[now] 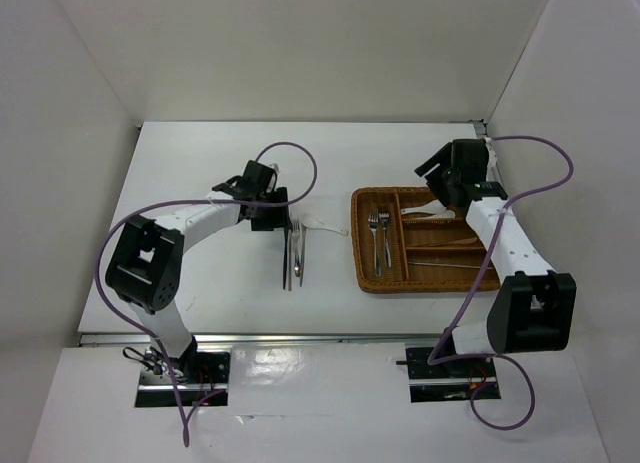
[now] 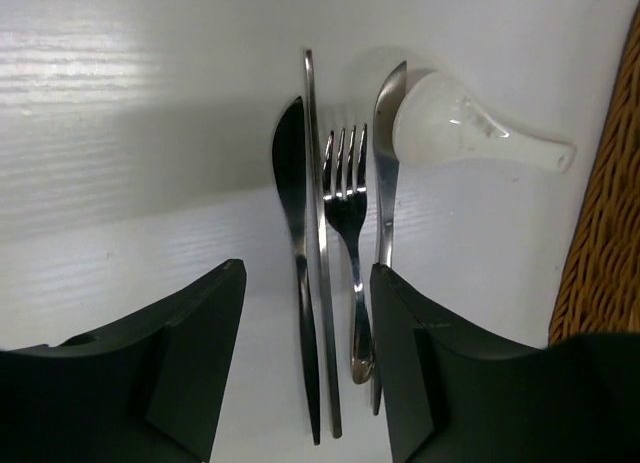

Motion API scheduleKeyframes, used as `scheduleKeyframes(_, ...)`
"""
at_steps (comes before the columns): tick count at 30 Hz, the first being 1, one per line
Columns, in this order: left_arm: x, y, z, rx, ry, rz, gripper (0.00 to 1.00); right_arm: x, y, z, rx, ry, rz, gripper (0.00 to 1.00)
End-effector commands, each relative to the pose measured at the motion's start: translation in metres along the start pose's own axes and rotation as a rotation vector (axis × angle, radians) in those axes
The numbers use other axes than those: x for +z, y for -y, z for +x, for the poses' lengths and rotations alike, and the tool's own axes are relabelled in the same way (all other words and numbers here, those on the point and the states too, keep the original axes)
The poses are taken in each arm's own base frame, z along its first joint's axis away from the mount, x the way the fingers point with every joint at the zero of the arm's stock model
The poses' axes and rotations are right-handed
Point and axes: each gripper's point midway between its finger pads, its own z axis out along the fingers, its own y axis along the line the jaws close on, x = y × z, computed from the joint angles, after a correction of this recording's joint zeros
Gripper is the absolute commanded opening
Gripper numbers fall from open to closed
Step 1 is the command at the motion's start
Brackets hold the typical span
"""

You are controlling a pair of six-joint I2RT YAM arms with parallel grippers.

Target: Sort the eating utensils into containers

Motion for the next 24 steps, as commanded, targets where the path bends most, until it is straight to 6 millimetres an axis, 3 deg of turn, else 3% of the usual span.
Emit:
scheduleKeyframes(1, -0.003, -0.008, -0.002, -0.062, 0.019, -0.076, 0.65, -0.002, -0.005, 0.001, -0.090, -0.001, -0.058, 0.74)
scheduleKeyframes(2, -0.002, -0.016, -0.004, -0.063, 0.025, -0.124, 0.65, -0.002, 0.000, 0.004, -0.102, -0.015, -0.041, 0.74)
scheduleKeyframes(7, -0.006, -0.017, 0.006, -0.022, 0.014, -0.223, 0.61, -0.008, 0.007, -0.003, -0.102, 0.023, 0.002, 0.75)
scheduleKeyframes(15, -0.005, 0.000, 0.028, 0.032, -0.031, -0.242, 0.55, -0.015, 0.016, 0.001, -0.102, 0.030, 0.009, 0.75)
scheduleKeyframes(24, 0.003, -0.007, 0.038, 0.030, -0.075, -0.299, 0.50, -0.015, 0.029, 0.005, -0.096, 0.027, 0.055, 0.76)
